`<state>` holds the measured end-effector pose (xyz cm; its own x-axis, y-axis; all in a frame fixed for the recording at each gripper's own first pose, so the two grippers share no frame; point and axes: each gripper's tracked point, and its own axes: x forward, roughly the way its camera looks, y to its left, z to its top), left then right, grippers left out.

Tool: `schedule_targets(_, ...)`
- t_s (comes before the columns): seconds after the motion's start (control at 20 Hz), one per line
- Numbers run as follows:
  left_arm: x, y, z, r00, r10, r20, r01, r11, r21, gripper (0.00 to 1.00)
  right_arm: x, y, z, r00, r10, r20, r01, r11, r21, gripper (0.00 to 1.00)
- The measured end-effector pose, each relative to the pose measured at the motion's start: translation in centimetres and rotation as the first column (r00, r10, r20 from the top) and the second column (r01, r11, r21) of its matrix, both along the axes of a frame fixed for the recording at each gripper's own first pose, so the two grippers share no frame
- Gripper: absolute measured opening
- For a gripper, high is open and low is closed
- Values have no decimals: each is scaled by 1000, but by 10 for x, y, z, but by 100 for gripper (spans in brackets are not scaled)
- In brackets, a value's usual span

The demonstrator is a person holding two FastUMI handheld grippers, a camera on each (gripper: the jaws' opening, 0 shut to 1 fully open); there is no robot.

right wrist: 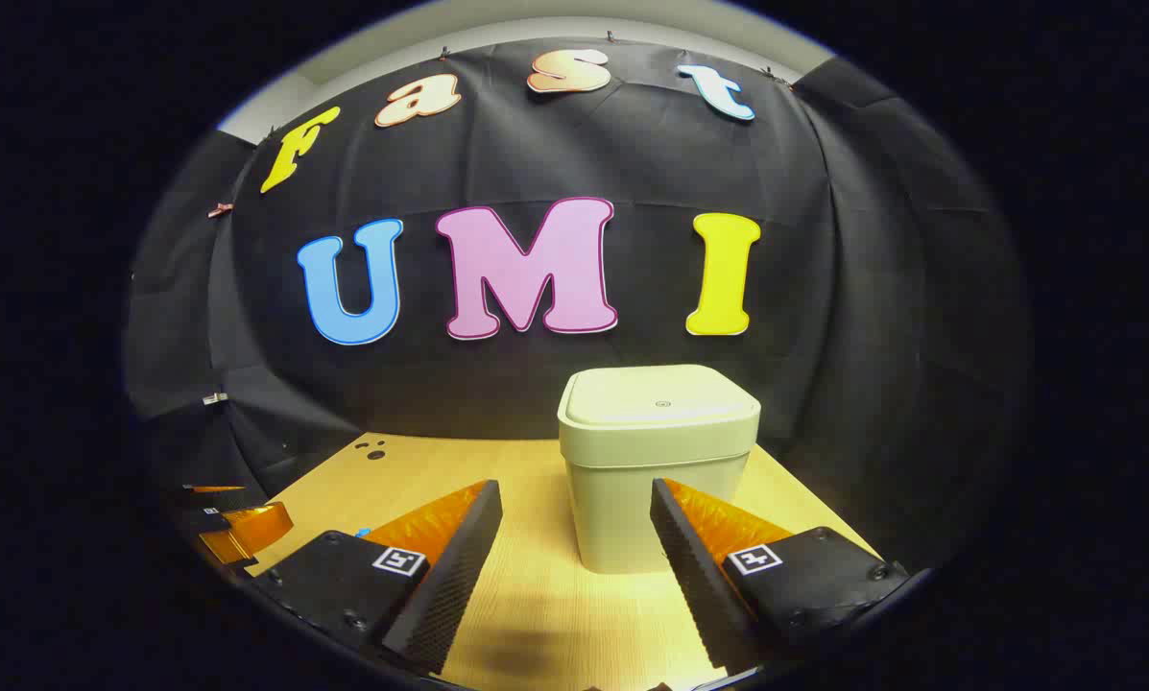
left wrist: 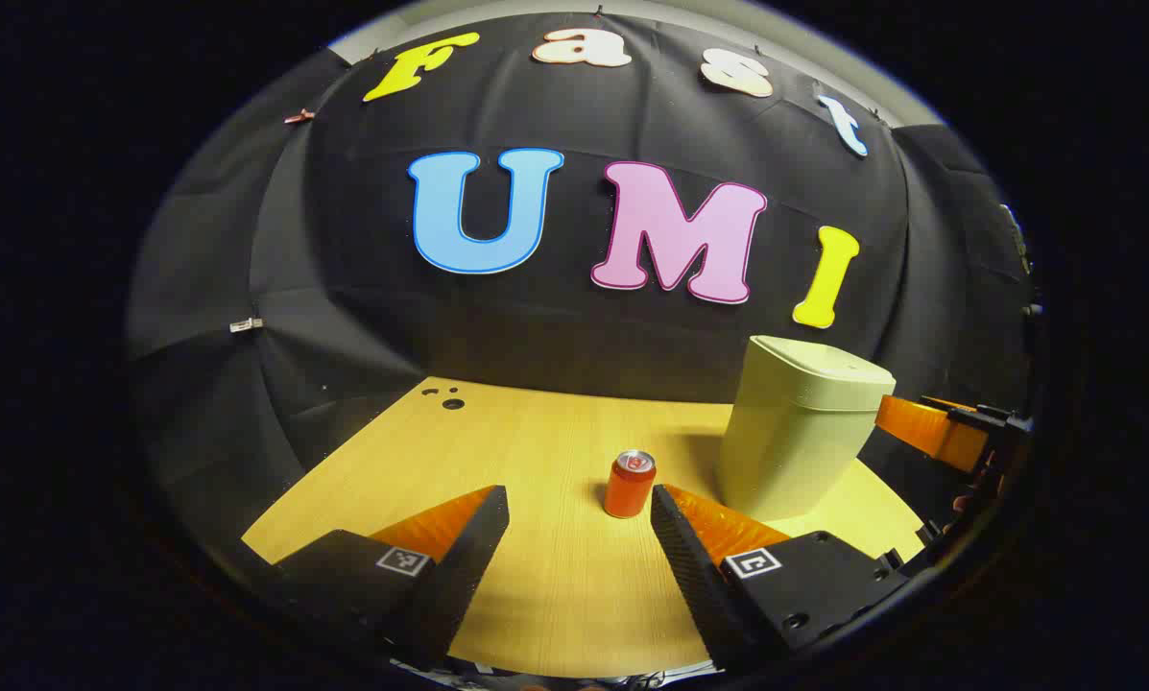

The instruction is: Press the lid of the desktop garbage bin to open it, pick up the crumpled paper on the desktop and throw it into the bin, then pick up the pop can on the desktop and drop it into the bin, and finally close the garbage bin lid.

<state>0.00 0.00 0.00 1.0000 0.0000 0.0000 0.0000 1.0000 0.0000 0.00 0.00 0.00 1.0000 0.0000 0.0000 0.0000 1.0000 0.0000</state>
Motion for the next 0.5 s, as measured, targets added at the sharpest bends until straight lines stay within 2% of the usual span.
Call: schedule_targets(0.5, 7, -2, -3, 1000, -7, -8, 7, 1000, 20, 96, 0, 0, -11, 999, 11, -31, -11, 1000, -10, 98)
